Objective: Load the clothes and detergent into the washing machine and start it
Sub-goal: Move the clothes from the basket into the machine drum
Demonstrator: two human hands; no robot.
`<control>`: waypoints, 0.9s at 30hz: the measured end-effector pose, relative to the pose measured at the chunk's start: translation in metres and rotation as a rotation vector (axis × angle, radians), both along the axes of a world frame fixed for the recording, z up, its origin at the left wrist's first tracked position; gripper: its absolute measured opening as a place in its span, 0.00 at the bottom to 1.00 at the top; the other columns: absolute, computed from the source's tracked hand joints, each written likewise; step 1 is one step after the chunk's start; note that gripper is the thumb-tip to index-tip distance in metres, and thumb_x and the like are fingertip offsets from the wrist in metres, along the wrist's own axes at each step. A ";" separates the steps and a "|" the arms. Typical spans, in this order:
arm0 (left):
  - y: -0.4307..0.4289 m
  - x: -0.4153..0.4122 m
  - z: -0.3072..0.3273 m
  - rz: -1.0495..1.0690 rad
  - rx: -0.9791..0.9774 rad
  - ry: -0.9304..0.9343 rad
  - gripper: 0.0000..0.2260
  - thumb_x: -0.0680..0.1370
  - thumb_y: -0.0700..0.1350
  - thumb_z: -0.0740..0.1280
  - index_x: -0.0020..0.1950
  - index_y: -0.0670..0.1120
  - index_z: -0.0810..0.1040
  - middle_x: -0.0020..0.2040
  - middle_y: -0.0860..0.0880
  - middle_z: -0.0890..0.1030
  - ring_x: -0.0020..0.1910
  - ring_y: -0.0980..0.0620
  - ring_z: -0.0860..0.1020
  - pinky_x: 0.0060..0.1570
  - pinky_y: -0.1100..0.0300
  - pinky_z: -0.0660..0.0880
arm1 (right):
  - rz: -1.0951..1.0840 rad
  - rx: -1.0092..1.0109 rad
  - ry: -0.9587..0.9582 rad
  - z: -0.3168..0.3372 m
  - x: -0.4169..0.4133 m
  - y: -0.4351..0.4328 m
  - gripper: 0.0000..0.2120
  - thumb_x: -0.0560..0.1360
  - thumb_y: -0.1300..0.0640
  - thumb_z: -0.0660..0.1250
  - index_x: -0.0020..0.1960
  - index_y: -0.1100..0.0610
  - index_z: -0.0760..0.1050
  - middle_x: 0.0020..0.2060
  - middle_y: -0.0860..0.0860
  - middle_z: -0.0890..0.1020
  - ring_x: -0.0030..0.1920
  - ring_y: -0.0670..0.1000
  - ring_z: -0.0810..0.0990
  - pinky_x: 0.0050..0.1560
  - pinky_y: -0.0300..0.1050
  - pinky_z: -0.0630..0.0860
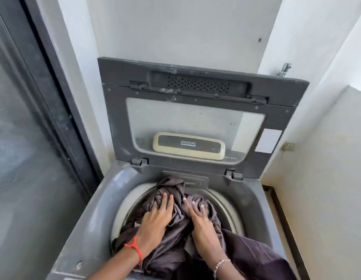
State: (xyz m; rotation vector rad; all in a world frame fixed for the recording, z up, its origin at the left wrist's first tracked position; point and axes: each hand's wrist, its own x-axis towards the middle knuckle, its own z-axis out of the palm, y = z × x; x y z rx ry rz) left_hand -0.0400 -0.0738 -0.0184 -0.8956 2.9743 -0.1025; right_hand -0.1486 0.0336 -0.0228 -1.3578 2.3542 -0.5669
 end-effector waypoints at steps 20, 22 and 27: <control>-0.025 -0.023 -0.016 -0.077 0.417 -0.286 0.41 0.78 0.51 0.64 0.76 0.47 0.36 0.77 0.46 0.37 0.76 0.40 0.41 0.70 0.35 0.50 | -0.102 0.276 -0.212 -0.011 -0.033 0.026 0.38 0.79 0.52 0.60 0.75 0.50 0.35 0.54 0.58 0.76 0.47 0.52 0.73 0.45 0.39 0.63; -0.028 -0.019 -0.014 -0.084 0.419 -0.273 0.40 0.78 0.51 0.64 0.76 0.47 0.36 0.77 0.46 0.38 0.76 0.40 0.41 0.71 0.36 0.50 | -0.098 0.280 -0.208 -0.009 -0.030 0.028 0.37 0.79 0.52 0.59 0.75 0.50 0.36 0.49 0.55 0.75 0.44 0.50 0.73 0.42 0.37 0.64; -0.027 -0.006 -0.010 -0.082 0.472 -0.221 0.38 0.79 0.50 0.63 0.77 0.48 0.39 0.78 0.47 0.40 0.76 0.43 0.42 0.72 0.38 0.49 | -0.086 0.308 -0.279 -0.013 -0.023 0.039 0.34 0.78 0.50 0.60 0.76 0.49 0.43 0.68 0.58 0.69 0.63 0.55 0.73 0.63 0.46 0.70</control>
